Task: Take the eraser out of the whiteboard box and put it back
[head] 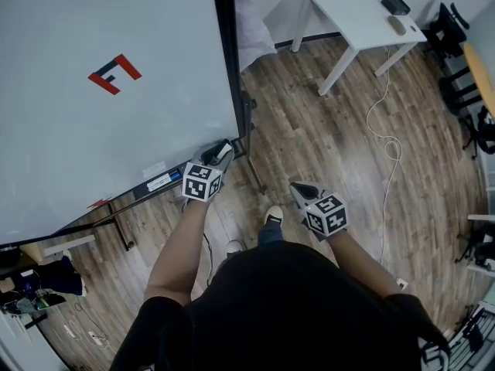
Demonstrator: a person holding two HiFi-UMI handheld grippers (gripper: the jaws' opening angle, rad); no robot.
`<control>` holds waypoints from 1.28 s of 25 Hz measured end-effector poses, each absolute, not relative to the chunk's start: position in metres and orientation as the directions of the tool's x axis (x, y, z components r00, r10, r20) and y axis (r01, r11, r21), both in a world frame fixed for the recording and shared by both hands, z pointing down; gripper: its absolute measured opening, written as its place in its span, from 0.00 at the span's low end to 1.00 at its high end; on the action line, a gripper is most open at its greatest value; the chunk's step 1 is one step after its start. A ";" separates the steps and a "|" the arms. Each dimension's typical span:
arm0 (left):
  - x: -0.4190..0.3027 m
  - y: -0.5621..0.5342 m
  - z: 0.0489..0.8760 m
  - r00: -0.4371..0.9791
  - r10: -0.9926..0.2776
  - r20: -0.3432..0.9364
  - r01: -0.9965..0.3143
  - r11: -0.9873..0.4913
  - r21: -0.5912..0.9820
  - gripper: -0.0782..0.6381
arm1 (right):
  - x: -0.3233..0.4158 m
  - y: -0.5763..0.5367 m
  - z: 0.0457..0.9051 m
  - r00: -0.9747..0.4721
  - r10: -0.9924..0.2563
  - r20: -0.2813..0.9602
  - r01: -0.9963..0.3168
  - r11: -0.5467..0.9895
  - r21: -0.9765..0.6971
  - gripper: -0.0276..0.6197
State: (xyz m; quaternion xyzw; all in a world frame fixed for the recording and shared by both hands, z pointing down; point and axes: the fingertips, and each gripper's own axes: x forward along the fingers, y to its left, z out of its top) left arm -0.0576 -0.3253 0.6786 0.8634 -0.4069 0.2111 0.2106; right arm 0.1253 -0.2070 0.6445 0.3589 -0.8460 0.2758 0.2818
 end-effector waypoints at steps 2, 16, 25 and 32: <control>-0.057 -0.326 0.678 0.581 -0.613 0.536 -0.790 -0.583 0.189 0.34 | 0.124 -0.208 0.644 -0.585 -0.452 0.674 -0.762 0.590 -0.266 0.03; -0.058 -0.320 0.657 0.598 -0.606 0.524 -0.771 -0.613 0.171 0.41 | 0.114 -0.201 0.634 -0.593 -0.460 0.661 -0.755 0.604 -0.256 0.03; -0.089 -0.294 0.630 0.584 -0.644 0.494 -0.787 -0.599 0.149 0.41 | 0.096 -0.197 0.615 -0.615 -0.468 0.634 -0.735 0.632 -0.247 0.03; -0.119 -0.260 0.621 0.566 -0.655 0.500 -0.799 -0.584 0.139 0.41 | 0.075 -0.183 0.607 -0.636 -0.456 0.622 -0.712 0.658 -0.246 0.03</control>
